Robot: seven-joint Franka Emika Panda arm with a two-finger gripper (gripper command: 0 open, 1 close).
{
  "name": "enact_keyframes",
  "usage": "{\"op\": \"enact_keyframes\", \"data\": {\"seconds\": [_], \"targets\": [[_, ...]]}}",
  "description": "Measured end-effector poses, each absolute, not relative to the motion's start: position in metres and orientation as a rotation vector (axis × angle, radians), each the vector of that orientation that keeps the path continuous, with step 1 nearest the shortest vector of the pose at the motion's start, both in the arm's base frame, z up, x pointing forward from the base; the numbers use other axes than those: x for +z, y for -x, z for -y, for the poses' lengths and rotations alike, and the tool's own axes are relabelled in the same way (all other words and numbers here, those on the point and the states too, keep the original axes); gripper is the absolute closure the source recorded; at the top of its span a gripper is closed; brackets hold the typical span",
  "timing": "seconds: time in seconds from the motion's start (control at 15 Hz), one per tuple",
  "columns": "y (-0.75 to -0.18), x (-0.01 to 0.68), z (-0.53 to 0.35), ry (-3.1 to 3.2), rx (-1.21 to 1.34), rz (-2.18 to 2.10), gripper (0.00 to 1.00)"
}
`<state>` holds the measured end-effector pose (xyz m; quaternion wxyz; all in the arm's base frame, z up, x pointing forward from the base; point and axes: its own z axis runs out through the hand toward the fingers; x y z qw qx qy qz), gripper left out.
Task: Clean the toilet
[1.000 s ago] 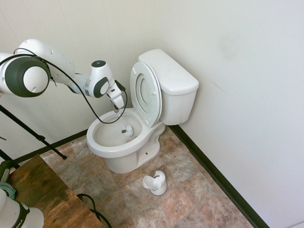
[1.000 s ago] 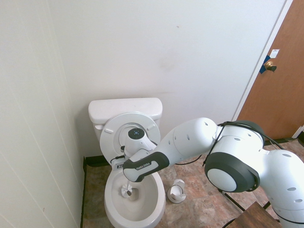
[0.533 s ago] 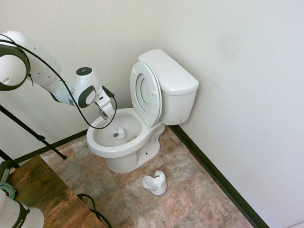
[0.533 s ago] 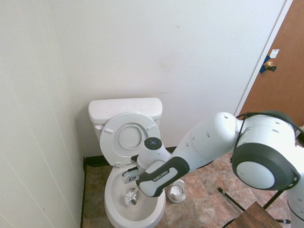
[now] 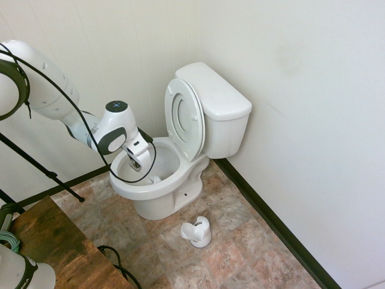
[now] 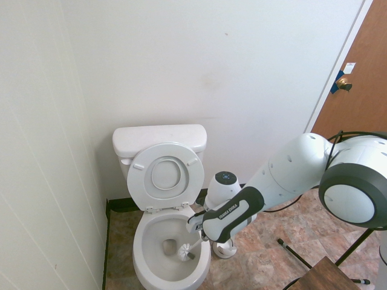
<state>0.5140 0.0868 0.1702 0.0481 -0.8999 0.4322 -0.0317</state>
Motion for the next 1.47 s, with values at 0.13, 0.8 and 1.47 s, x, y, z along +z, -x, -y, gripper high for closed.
{"op": "enact_keyframes", "data": {"seconds": [0.13, 0.8, 1.47], "targets": [[-0.529, 0.175, -0.074, 2.711, -0.131, -1.359, 1.0], [-0.657, 0.189, -0.046, 2.613, -0.189, -1.425, 1.0], [-0.69, 0.2, -0.121, 2.615, -0.182, -1.379, 1.0]]}}
